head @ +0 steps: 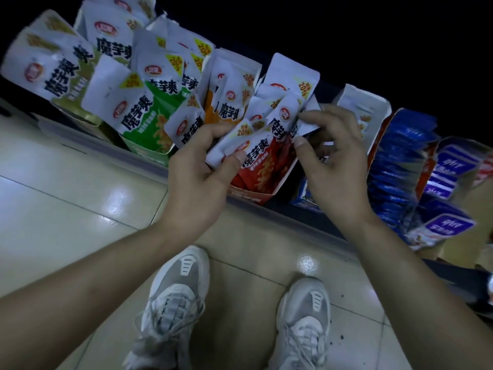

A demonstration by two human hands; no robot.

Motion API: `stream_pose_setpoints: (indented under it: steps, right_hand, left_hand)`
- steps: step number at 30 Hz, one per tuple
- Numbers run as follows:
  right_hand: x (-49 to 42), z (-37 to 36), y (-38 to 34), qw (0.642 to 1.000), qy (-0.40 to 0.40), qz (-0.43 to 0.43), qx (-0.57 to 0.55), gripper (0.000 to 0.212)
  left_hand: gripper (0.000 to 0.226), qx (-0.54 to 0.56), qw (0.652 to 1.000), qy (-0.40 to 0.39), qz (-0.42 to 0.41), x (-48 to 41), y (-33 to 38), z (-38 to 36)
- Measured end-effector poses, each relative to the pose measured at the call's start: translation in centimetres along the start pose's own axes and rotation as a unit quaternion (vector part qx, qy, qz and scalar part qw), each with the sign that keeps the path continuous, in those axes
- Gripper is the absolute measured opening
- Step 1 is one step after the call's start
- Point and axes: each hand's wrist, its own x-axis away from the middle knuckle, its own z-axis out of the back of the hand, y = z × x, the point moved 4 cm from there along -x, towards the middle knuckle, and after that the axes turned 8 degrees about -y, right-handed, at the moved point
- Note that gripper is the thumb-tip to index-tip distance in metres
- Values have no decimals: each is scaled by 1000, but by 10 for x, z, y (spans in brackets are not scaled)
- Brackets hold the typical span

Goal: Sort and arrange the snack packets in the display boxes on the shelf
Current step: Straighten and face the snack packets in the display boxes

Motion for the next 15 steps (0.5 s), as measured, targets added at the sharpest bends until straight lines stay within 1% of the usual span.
stream_pose_setpoints:
  steps: [3,4,7,8,9,12,15]
  right_hand:
    - [2,1,-2,1000,2,-2,-4,31]
    - [4,0,-4,1000,-13,1,3,35]
    - [12,-7,-9,995,-94,12,18,43]
    - [13,-8,-10,994,-108,11,14,41]
    - [14,-7,-10,994,-105,8,8,36]
    - [10,1,-9,998,-62,-3,-8,17]
    - [7,8,-7,998,-44,-9,-49,13]
  left_hand:
    - [16,1,1000,-13,-11,1,2,-2]
    - [14,3,1000,-24,-14,1,1,-3]
    - [12,-1,998,-59,-22,-1,3,-3]
    - [13,-9,997,-68,-24,-1,4,-3]
    - [13,-16,997,-76,-25,-2,7,-3]
    - [15,-27,995,-95,-27,-2,14,-6]
    - [15,-34,996,-73,-37,-4,13,0]
